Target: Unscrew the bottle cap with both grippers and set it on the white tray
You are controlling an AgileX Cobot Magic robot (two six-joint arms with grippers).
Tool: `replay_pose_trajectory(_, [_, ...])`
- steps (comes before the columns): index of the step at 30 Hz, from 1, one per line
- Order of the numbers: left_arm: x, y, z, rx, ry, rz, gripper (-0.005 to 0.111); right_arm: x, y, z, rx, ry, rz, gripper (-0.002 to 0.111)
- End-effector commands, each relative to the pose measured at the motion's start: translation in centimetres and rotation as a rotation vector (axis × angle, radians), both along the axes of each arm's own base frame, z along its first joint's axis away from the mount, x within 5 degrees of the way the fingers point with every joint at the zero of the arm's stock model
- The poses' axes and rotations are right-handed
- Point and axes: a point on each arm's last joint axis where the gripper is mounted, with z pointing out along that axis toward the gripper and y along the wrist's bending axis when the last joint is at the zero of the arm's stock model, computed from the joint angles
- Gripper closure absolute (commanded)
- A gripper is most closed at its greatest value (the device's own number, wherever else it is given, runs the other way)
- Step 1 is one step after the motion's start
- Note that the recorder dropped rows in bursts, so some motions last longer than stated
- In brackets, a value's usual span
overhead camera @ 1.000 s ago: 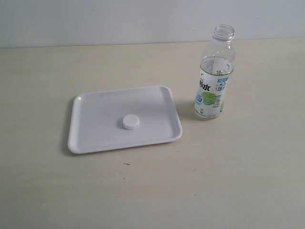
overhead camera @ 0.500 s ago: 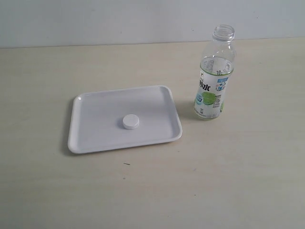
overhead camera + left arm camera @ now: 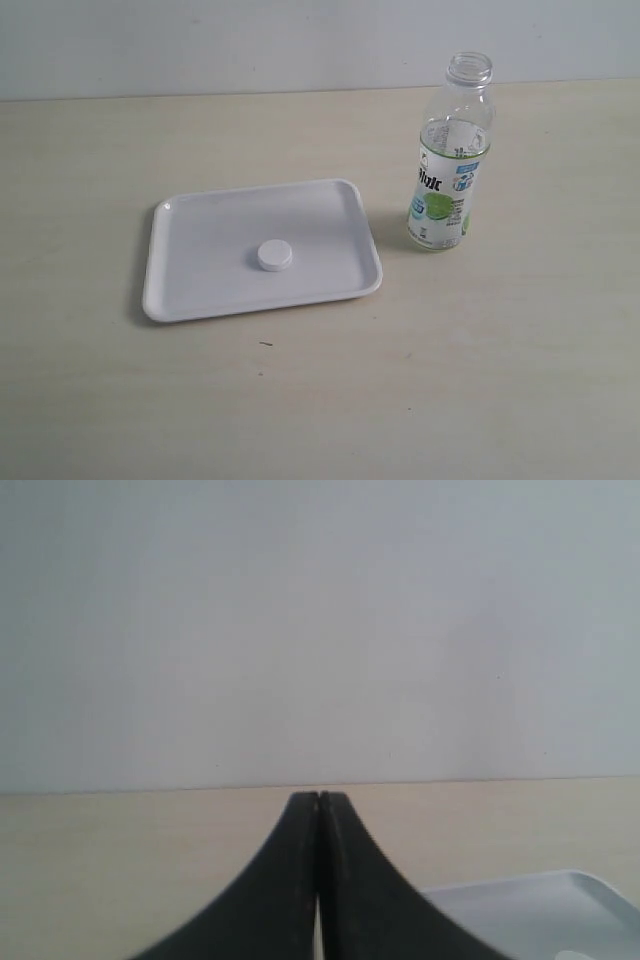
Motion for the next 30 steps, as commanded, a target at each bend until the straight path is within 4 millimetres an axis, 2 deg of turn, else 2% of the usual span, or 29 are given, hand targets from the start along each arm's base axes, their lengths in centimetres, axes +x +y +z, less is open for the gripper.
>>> replay_pose_trajectory(1, [-0.04, 0.02, -0.05, -0.002, -0.001, 0.003, 0.107, -0.03, -0.03, -0.07, 0.006, 0.001, -0.002, 0.018])
replay_pose_trajectory(26, [-0.04, 0.02, -0.07, -0.001, 0.001, 0.003, 0.107, -0.03, -0.02, -0.06, 0.006, 0.0, -0.002, 0.018])
replay_pose_trajectory(30, [-0.04, 0.02, -0.07, -0.001, 0.001, 0.003, 0.107, -0.9, -0.1, 0.5, 0.011, -0.053, -0.002, 0.018])
